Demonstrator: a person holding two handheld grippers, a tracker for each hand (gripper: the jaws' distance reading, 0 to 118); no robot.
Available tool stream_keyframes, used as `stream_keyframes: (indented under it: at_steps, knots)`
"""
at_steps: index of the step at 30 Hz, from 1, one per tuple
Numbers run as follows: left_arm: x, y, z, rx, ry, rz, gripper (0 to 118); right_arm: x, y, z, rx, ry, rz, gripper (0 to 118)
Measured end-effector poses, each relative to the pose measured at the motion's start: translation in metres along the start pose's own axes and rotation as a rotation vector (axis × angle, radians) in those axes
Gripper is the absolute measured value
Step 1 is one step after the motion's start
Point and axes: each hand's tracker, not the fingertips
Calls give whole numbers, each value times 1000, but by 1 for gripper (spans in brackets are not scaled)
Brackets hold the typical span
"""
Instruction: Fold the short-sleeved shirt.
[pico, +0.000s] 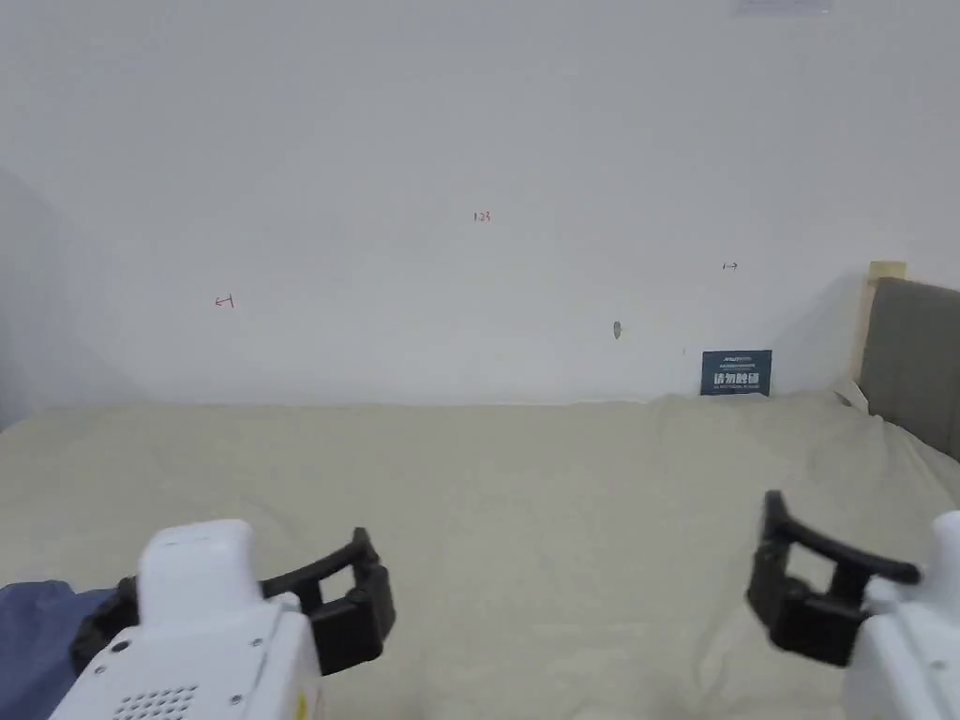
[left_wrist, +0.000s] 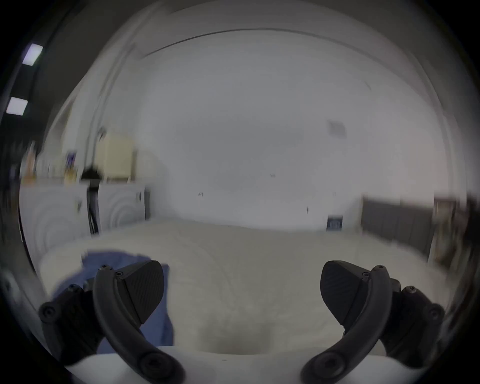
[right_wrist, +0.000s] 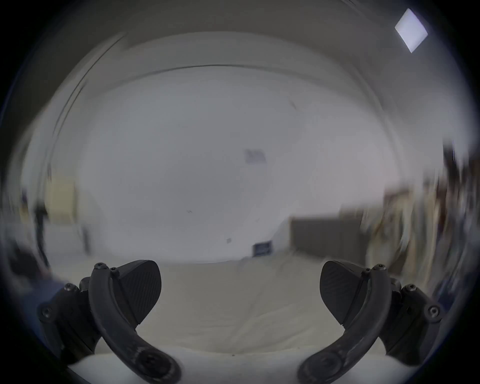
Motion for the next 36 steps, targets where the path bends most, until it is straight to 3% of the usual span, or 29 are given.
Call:
stream_keyframes:
  at_steps: [1, 3, 7, 9, 13, 16, 26, 28, 29, 30, 31, 32, 34, 36]
  knots:
    - [0, -3, 4, 38, 59, -41, 118, -5, -7, 5, 24, 47, 16, 118]
    - [5, -10, 15, 99, 109, -164, 118, -11, -14, 11, 11, 147, -35, 118]
    - [15, -16, 25, 113, -29, -307, 118, -14, -13, 8, -63, 130, -55, 118]
    - [23, -18, 27, 123, -6, -369, 118, -9, -14, 6, -84, 147, -131, 118]
    - [31, -17, 25, 77, -58, -359, 118, 5, -16, 5, -117, 144, -242, 118]
    - [33, -15, 25, 75, -67, -322, 118, 13, -21, 3, -120, 176, -255, 118]
    - [32, -9, 26, 78, -89, -277, 118, 15, -16, 9, -109, 153, -245, 118]
    - [29, -7, 28, 86, -100, -258, 110, 15, -15, 9, -106, 155, -238, 116]
    - [29, -6, 30, 87, -107, -253, 90, 16, -15, 9, -105, 162, -236, 105]
    - [30, -6, 30, 90, -107, -256, 48, 14, -13, 10, -105, 170, -235, 78]
    - [31, -5, 32, 113, -86, -291, 2, 15, -13, 10, -105, 174, -229, 6]
    - [33, -5, 31, 131, -46, -332, 2, 14, -12, 9, -108, 170, -219, 0]
    - [33, -7, 33, 146, -34, -332, 2, 12, -13, 3, -161, 125, -180, 0]
    - [32, -5, 31, 124, -77, -302, 2, 18, -17, -1, -190, 134, -219, 0]
